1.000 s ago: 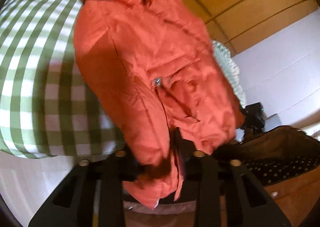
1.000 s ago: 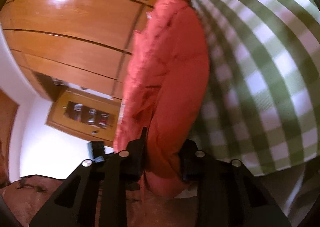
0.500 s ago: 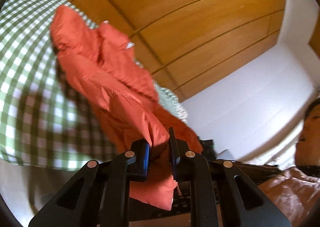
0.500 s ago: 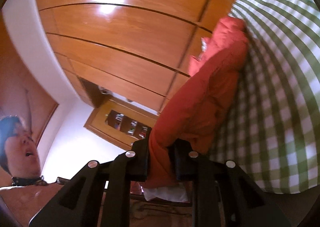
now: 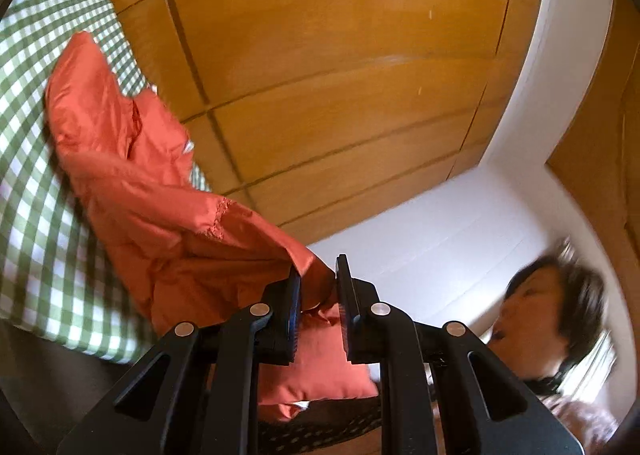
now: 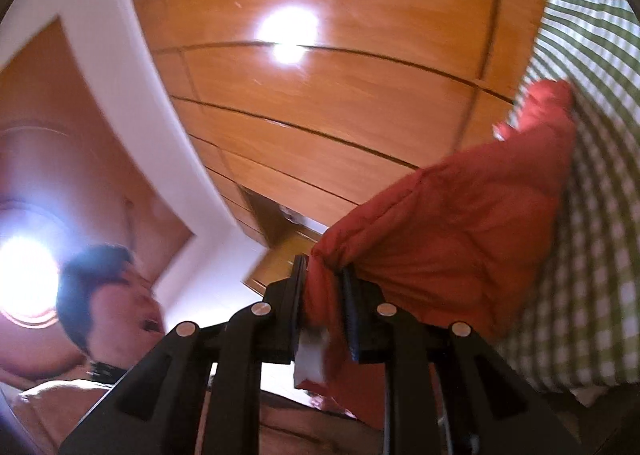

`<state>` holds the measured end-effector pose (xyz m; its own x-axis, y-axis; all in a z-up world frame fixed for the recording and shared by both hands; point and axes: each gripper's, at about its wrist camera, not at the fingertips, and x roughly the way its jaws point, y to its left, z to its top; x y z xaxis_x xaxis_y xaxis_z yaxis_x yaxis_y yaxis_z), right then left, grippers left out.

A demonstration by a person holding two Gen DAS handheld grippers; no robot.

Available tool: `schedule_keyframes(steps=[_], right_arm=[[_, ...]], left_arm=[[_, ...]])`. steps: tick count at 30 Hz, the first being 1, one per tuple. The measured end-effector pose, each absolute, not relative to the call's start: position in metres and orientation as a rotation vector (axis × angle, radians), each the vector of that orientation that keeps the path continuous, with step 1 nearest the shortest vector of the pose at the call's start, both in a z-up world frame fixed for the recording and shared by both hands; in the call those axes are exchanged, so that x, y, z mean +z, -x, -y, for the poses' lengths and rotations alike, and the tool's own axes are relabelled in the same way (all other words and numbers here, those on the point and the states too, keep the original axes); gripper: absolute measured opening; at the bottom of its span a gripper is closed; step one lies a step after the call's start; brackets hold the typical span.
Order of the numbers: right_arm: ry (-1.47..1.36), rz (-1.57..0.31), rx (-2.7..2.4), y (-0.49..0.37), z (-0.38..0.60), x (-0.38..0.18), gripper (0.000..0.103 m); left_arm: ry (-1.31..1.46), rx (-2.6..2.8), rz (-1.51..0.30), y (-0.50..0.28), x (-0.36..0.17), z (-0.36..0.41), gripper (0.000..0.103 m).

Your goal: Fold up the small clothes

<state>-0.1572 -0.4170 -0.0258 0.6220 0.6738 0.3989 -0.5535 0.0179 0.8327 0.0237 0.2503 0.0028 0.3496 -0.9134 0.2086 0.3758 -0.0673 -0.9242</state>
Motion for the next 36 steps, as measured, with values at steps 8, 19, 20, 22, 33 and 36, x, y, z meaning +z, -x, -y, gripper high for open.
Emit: schedule_keyframes(steps=[8, 19, 20, 22, 33, 36], right_arm=[[-1.292, -0.115, 0.887, 0.108, 0.429, -0.024, 0.017], [-1.212, -0.203, 0.798, 0.060, 0.427, -0.025, 0.008], [-1.168, -0.236, 0.752, 0.063, 0.428, -0.024, 0.008], [-1.108, -0.329, 0.667, 0.065, 0.429, -0.027, 0.033], [-1.143, -0.623, 0.342, 0.111, 0.471, -0.068, 0.090], [-1.117, -0.789, 0.316, 0.120, 0.468, -0.076, 0.101]], left_arm=[[1.350, -1.104, -0.498, -0.063, -0.008, -0.275, 0.015], [1.130, -0.914, -0.820, -0.097, -0.035, -0.265, 0.042], [1.099, -0.897, -0.858, -0.094, -0.039, -0.263, 0.069], [1.070, -0.860, -0.917, -0.085, -0.048, -0.268, 0.089], [0.896, -0.592, -1.385, -0.075, -0.120, -0.286, 0.095], [0.882, -0.593, -1.479, -0.072, -0.139, -0.285, 0.099]])
